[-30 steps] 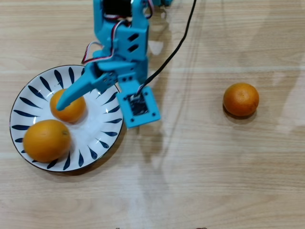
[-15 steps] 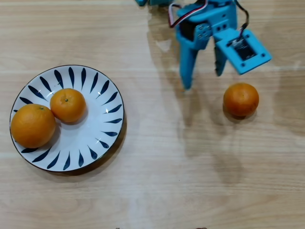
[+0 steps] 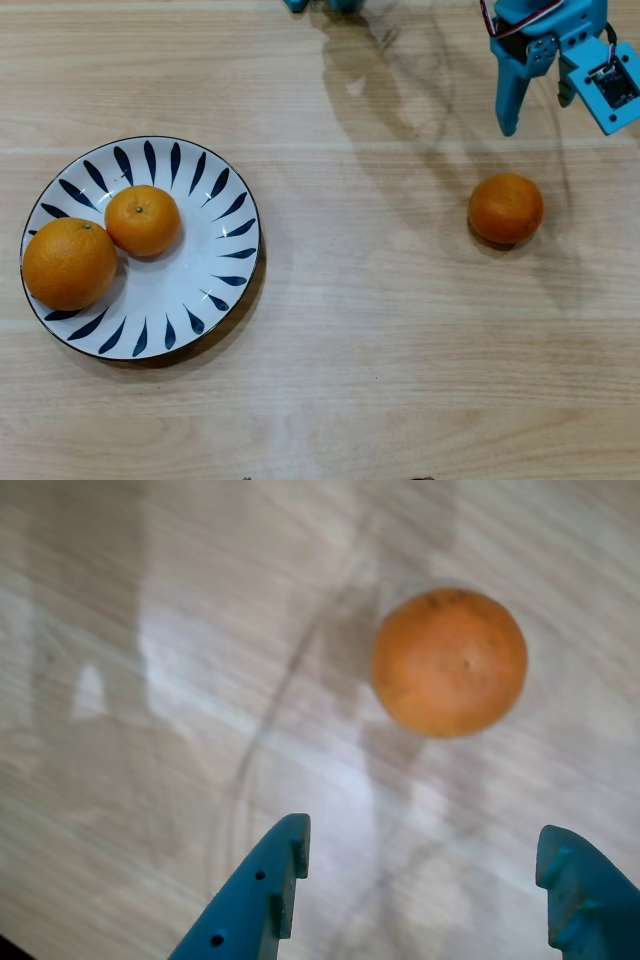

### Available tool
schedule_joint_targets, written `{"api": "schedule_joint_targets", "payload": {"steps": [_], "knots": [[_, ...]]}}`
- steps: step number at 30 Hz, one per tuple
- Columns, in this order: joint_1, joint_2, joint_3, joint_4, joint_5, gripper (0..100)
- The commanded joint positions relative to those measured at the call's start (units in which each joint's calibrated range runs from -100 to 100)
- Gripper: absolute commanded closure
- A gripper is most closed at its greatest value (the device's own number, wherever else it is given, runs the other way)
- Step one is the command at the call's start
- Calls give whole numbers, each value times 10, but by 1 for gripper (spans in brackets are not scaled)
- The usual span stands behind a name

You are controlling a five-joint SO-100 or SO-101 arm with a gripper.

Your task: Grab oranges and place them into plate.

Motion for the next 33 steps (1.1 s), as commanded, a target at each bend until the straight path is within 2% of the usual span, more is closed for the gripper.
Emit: {"api": "schedule_joint_targets", "payload": {"steps": [1, 7, 13, 19, 27, 33], "knots": [[-9, -15, 52, -100, -13, 75], [1, 12, 142, -231, -20, 72], [25, 32, 192, -304, -15, 68], [28, 40, 195, -307, -14, 48], [29, 74, 186, -312, -15, 47], [34, 120, 194, -396, -15, 53]]}}
